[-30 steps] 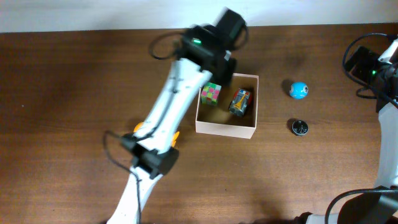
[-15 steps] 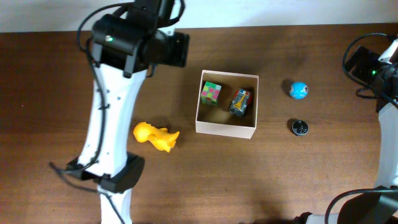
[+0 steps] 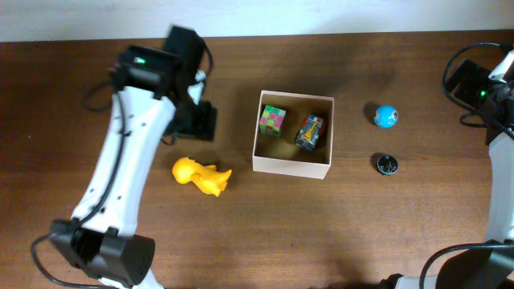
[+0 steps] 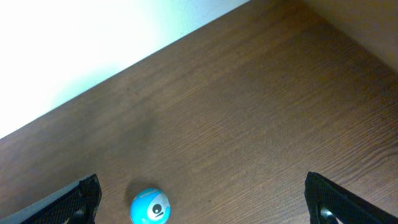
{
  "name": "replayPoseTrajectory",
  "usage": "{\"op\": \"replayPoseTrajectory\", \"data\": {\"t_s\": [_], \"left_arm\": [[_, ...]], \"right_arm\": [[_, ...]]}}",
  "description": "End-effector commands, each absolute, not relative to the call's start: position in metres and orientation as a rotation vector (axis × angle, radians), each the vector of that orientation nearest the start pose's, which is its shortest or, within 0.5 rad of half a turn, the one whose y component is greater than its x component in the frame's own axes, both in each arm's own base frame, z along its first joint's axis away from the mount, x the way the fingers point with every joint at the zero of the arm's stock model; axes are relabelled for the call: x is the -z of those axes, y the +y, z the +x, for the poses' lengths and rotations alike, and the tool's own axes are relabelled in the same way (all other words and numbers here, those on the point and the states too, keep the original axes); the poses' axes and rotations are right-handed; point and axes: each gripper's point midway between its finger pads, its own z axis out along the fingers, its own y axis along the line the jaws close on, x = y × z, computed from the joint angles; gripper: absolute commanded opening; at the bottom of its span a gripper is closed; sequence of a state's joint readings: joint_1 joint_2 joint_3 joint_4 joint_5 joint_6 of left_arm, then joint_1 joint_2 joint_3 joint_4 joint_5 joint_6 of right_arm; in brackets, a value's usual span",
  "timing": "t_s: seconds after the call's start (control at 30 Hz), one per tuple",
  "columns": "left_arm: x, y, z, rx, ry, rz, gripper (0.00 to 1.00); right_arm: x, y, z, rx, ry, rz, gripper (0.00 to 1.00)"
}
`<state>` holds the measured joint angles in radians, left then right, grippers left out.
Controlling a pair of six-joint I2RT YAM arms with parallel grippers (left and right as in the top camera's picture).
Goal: Pack container
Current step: 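Move the left gripper to the orange dinosaur and grasp it, then lift the orange dinosaur with the left gripper and place it in the box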
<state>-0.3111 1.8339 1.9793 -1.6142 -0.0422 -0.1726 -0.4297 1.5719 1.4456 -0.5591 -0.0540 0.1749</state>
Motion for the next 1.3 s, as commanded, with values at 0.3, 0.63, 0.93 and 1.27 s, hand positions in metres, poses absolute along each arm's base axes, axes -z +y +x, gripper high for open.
{"op": "replayPoseTrajectory", "data": {"t_s": [0.3,0.63,0.93,1.27], "left_arm": [[-0.108,-0.132,0.302,0.126,3.188,0.368,0.81],[-0.040,-0.127,0.288,0.111,3.168,0.503,0.80],[-0.005,-0.121,0.295,0.064,3.078,0.508,0.67],[-0.033,-0.129,0.318,0.079,3.013,0.447,0.20]], "right_arm": [[-0.260,-0.186,0.426,0.082,2.144,0.629,0.99],[-0.260,-0.186,0.426,0.082,2.144,0.629,0.99],[-0.260,-0.186,0.426,0.082,2.144,0.629,0.99],[-0.260,-0.186,0.426,0.082,2.145,0.629,0.99]]}}
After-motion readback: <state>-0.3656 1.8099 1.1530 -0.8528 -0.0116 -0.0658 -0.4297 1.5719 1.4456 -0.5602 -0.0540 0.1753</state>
